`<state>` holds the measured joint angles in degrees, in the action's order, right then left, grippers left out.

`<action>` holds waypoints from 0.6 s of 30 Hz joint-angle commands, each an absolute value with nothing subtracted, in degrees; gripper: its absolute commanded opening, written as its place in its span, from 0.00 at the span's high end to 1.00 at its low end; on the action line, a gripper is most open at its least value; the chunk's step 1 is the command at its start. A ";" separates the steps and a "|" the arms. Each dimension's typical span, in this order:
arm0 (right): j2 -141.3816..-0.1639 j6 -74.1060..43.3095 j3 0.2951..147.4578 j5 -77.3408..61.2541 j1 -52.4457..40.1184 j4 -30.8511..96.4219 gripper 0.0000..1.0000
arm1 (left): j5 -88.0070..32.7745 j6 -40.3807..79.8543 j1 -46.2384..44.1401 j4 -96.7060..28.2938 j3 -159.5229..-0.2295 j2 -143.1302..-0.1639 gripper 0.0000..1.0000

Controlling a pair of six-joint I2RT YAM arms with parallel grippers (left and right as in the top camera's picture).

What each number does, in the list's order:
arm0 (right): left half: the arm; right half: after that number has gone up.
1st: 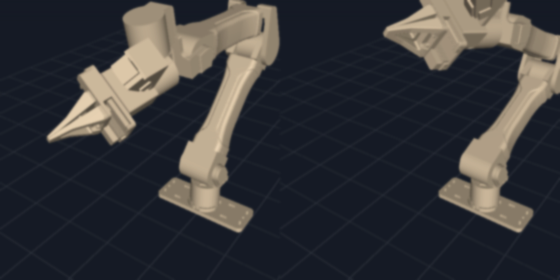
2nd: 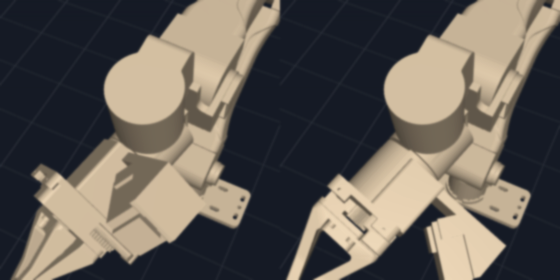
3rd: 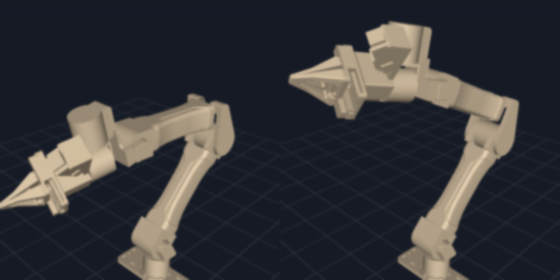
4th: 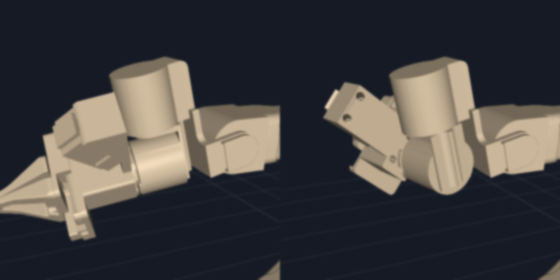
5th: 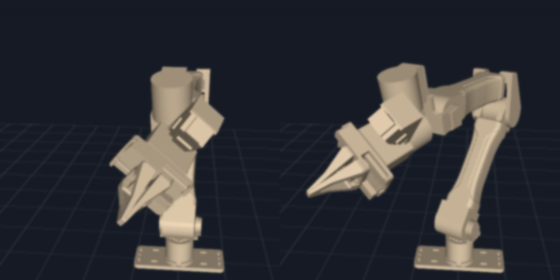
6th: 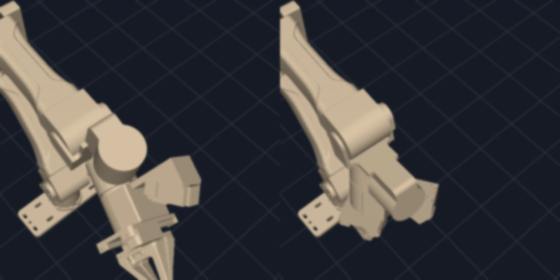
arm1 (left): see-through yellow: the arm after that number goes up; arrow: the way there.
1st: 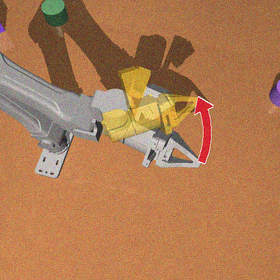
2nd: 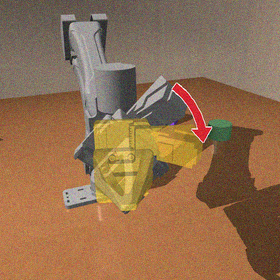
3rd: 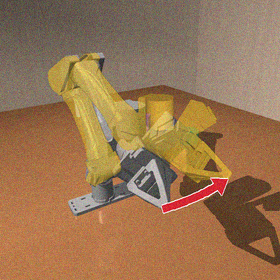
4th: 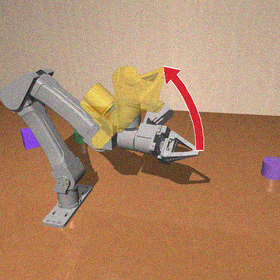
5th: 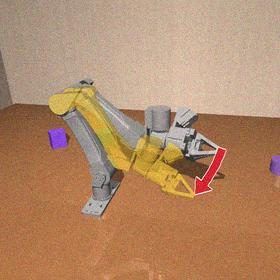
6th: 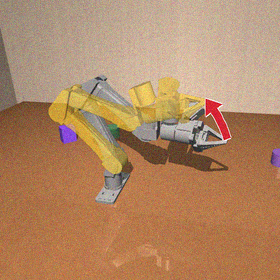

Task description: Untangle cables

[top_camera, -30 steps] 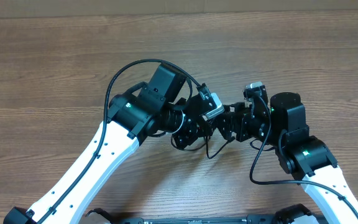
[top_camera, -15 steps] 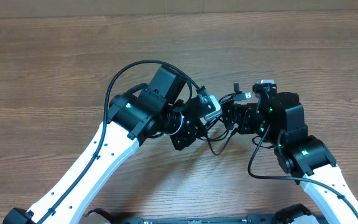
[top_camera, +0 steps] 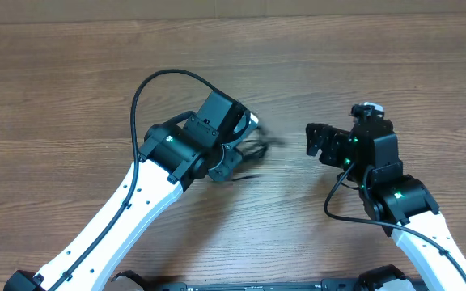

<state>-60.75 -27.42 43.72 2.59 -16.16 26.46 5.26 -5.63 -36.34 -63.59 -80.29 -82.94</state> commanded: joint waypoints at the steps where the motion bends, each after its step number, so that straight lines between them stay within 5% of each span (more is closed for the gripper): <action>1: -60.77 -28.53 45.30 5.08 -16.01 26.52 0.05 | 10.76 -3.33 -36.23 -63.61 -80.84 -81.62 0.96; 10: -60.77 -28.49 45.30 -0.93 -16.01 26.98 0.01 | 10.92 -2.70 -36.23 -62.59 -80.84 -81.65 0.91; 11: -60.77 -28.49 45.30 -2.09 -16.01 27.16 0.01 | 10.92 -2.70 -36.23 -62.59 -80.84 -81.65 0.78; 13: -60.77 -28.49 45.30 -3.38 -16.01 27.59 0.01 | 10.92 -2.70 -36.23 -62.59 -80.84 -81.65 0.23; 16: -60.77 -28.49 45.30 -3.79 -16.01 28.93 0.00 | 10.92 -2.70 -36.23 -62.59 -80.82 -81.65 0.00; 18: -60.77 -28.47 45.30 -3.77 -16.01 30.24 0.00 | 10.92 -2.70 -36.23 -62.59 -80.79 -81.69 0.01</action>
<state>-60.75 -28.49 43.72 -2.57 -16.16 29.63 10.15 -3.09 -36.34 -62.78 -80.29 -82.91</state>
